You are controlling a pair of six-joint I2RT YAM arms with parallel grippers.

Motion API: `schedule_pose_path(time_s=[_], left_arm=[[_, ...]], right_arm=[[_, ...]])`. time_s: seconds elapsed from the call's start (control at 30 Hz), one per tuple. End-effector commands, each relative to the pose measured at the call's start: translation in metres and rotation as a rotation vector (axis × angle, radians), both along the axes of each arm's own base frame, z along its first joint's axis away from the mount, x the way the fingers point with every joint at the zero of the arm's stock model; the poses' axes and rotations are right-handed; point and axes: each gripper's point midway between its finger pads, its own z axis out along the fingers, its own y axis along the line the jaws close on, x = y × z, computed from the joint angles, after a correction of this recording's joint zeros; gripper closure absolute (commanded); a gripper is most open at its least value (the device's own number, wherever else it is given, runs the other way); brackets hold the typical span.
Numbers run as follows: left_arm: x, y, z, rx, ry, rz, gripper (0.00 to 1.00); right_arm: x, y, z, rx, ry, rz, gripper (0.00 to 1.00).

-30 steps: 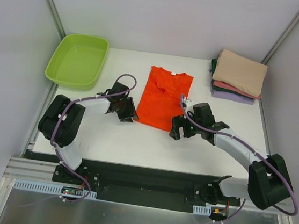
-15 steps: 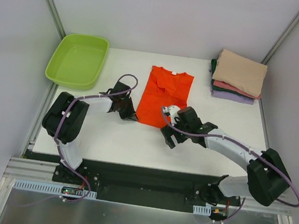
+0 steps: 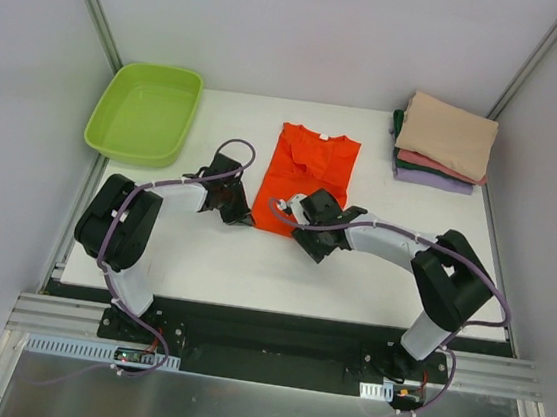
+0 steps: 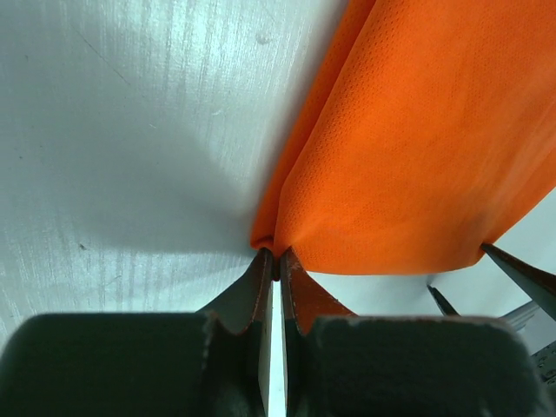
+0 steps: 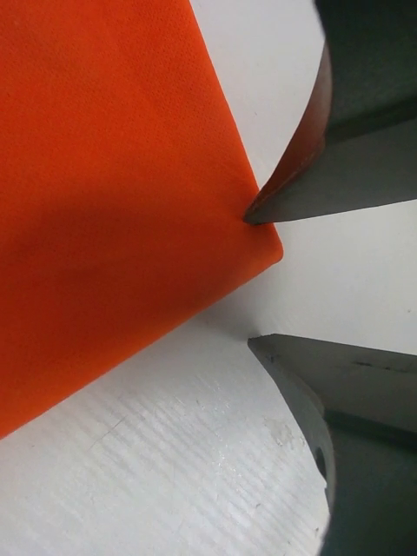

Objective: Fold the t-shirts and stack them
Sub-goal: Grab one side of the 2/3 rectangular tshirt with both arms

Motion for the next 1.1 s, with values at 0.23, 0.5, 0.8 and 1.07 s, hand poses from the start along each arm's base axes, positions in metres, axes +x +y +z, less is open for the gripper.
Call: schedule_pose_path(time_s=[0.23,0.5,0.8,1.07], left_arm=[[-0.002,0.023,-0.002,0.075,0.021,0.02,1.0],[0.0,0.025,0.003,0.077,0.003,0.014,1.0],[-0.002,0.032,0.012,0.062,-0.006,0.04,1.0],[-0.049,0.067,0.037,0.106,-0.068,0.134,1.0]], right_arm=[[0.0,-0.005,-0.004,-0.09,0.022,0.011,0.49],[0.006,-0.006,-0.011,-0.151,0.048,0.017,0.57],[-0.027,0.003,-0.011,-0.072,0.174,0.054,0.93],[-0.119,0.062,0.032,0.181,0.366,0.196,0.99]])
